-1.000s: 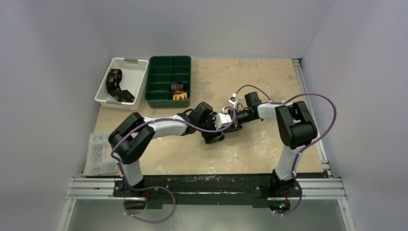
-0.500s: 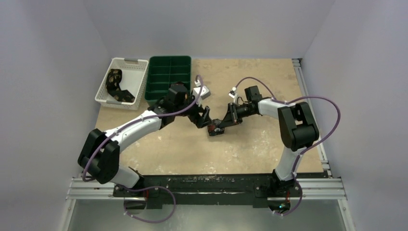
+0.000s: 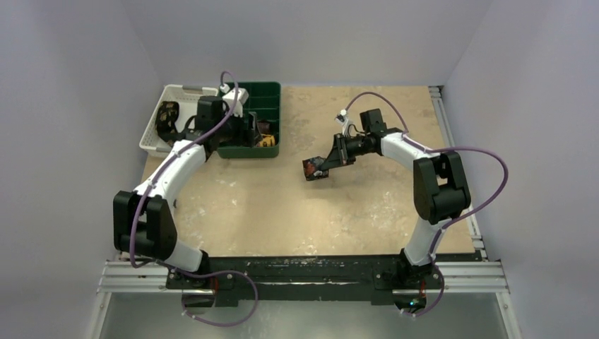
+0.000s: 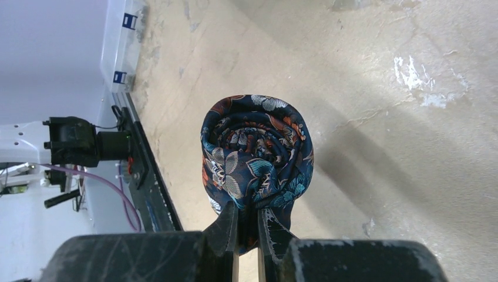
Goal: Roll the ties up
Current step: Pick up the tie at the center of the board, then place the tie in the storage box.
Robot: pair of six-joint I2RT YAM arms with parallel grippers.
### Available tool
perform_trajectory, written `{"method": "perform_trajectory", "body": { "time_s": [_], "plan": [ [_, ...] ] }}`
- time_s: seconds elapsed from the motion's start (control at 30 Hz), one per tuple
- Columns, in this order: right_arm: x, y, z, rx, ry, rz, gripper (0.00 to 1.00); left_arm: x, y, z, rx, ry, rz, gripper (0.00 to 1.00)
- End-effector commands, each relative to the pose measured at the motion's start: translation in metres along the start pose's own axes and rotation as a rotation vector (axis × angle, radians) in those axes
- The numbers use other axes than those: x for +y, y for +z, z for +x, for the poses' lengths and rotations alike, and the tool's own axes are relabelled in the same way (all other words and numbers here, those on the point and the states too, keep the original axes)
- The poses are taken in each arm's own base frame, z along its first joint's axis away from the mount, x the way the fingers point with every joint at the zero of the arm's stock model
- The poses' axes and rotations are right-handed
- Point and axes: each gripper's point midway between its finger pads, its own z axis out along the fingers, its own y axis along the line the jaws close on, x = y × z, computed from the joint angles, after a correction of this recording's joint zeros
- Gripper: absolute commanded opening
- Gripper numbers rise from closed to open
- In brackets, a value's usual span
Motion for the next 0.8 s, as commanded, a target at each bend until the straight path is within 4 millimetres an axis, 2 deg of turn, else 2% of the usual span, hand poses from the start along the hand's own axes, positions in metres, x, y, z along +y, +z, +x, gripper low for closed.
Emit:
{"method": "perform_trajectory", "body": {
  "time_s": [0.0, 0.1, 0.23, 0.43, 0.53, 0.6, 0.67, 0.77],
  "plan": [
    [0.017, -0.013, -0.026, -0.043, -0.108, 0.018, 0.0, 0.053, -0.008, -0.016, -0.01, -0.059, -0.208, 0.74],
    [0.02, -0.018, -0.035, -0.06, -0.146, 0.039, 0.0, 0.092, -0.011, -0.022, 0.0, -0.076, -0.334, 0.65],
    [0.024, -0.022, -0.039, -0.066, -0.164, 0.045, 0.0, 0.137, -0.011, -0.03, 0.032, -0.05, -0.458, 0.47],
    [0.026, -0.026, -0.041, -0.07, -0.187, 0.07, 0.0, 0.185, -0.002, -0.027, 0.109, -0.04, -0.561, 0.43],
    [0.027, -0.029, -0.048, -0.077, -0.245, 0.095, 0.0, 0.191, 0.0, -0.028, 0.118, -0.058, -0.543, 0.43],
    [0.033, -0.031, -0.055, -0.087, -0.282, 0.099, 0.0, 0.169, 0.002, -0.037, 0.061, -0.009, -0.406, 0.49],
    [0.044, -0.034, -0.065, -0.114, -0.33, 0.09, 0.0, 0.117, -0.002, -0.055, -0.073, 0.064, -0.155, 0.59],
    [0.067, -0.038, -0.082, -0.182, -0.38, 0.052, 0.0, 0.04, -0.022, -0.07, -0.173, 0.123, 0.194, 0.73]
  ]
}}
